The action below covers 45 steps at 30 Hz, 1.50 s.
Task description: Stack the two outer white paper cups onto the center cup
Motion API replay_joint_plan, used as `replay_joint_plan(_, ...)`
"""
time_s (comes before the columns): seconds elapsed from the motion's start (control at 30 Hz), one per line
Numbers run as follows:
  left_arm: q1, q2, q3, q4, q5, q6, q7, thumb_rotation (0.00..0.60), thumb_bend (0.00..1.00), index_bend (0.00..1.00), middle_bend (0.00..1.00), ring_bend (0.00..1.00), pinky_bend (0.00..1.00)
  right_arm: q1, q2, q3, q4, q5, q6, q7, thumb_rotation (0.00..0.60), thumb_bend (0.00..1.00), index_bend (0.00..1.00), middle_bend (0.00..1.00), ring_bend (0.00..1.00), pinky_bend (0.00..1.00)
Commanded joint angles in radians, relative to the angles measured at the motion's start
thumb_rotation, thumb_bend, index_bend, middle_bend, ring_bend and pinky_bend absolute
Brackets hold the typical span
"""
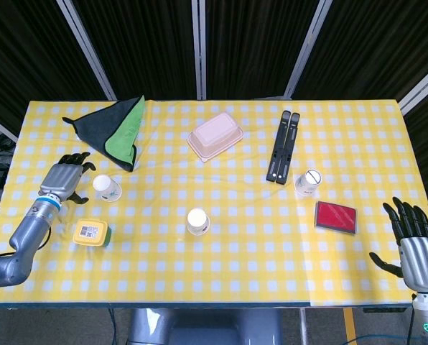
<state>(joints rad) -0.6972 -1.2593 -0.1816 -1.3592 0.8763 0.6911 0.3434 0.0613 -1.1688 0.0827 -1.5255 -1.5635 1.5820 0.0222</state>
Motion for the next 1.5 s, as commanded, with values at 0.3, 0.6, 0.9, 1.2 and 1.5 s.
replay_joint_plan(0.3,-0.045,-0.083,0.011,0.068,-0.012,0.017,0.01,0.6,0.3,0.28,0.0,0.0,0.06,-0.001,0.008,0.001,0.001,-0.003,0.005,0.026,0.6,0.01,0.06,0.0,0.0,0.0)
replay_joint_plan(0.6,-0.051,-0.098,0.026,0.06,0.01,0.037,-0.001,0.6,0.34,0.4,0.0,0.0,0.06,-0.005,0.009,-0.002,-0.003,-0.017,0.02,0.03,0.6,0.01,0.06,0.0,0.0,0.0)
replay_joint_plan(0.9,-0.027,-0.04,0.004,-0.032,0.071,0.102,-0.073,0.6,0.34,0.44,0.0,0.0,0.07,-0.009,0.009,-0.002,-0.007,-0.024,0.031,0.035,0.6,0.01,0.06,0.0,0.0,0.0)
replay_joint_plan(1.2,-0.001,0.114,-0.067,-0.334,0.213,0.234,-0.147,0.6,0.34,0.44,0.0,0.0,0.06,-0.011,0.01,-0.001,-0.012,-0.031,0.043,0.04,0.6,0.01,0.07,0.0,0.0,0.0)
replay_joint_plan(1.5,-0.043,0.097,-0.058,-0.554,0.266,0.278,-0.016,0.6,0.34,0.44,0.0,0.0,0.06,-0.011,0.018,-0.003,-0.013,-0.04,0.046,0.073,0.6,0.01,0.07,0.0,0.0,0.0)
